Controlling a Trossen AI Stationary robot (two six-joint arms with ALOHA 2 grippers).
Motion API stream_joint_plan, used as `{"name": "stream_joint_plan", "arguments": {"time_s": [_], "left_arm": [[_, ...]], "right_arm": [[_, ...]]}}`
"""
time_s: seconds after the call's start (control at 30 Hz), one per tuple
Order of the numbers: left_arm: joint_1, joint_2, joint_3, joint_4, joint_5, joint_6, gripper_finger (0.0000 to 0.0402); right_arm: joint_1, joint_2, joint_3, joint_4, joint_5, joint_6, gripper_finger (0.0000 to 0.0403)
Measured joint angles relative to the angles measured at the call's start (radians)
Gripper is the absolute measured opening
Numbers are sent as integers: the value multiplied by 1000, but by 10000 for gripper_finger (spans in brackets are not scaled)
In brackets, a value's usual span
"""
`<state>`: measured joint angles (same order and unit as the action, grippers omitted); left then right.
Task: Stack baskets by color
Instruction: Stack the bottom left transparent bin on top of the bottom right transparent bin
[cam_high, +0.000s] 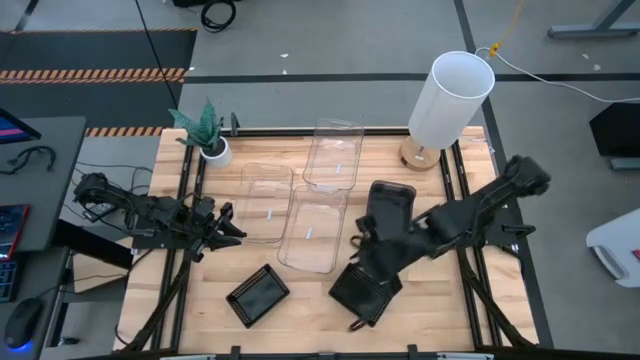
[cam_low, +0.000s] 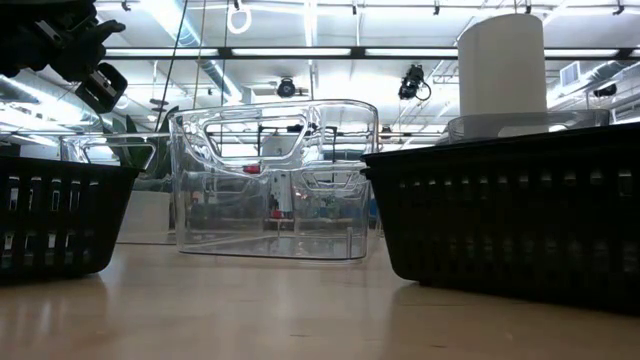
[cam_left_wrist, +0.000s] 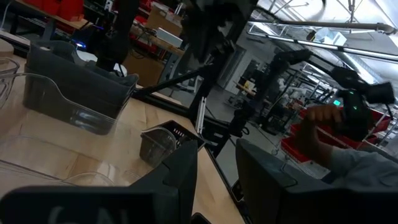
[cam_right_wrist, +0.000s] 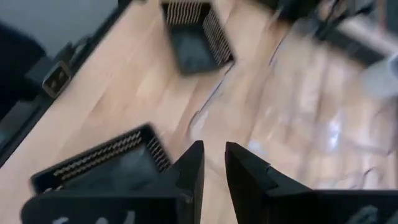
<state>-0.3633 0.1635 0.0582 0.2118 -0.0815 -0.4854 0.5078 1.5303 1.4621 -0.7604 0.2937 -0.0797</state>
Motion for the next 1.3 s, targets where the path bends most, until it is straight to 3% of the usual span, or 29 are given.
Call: {"name": "stream_joint_plan", "arguments": {"time_s": [0.33,0.57,0.73,1.03,1.23,1.3], "left_arm": [[0,0,0,0,0,0,117],[0,0,0,0,0,0,117],[0,0,0,0,0,0,117],[0,0,0,0,0,0,117],[0,0,0,1,-3,0,117],[1,0,0,35,-66,1,117]], "right_arm": [[-78,-433,-474,454,2,-179,70],[-112,-665,-677,581,-2,-158,71],[-91,-769,-750,587,-40,-101,71],[-26,-904,-754,614,-43,57,71],[4,-963,-754,618,-26,62,69],[3,-979,-754,626,0,57,69]]}}
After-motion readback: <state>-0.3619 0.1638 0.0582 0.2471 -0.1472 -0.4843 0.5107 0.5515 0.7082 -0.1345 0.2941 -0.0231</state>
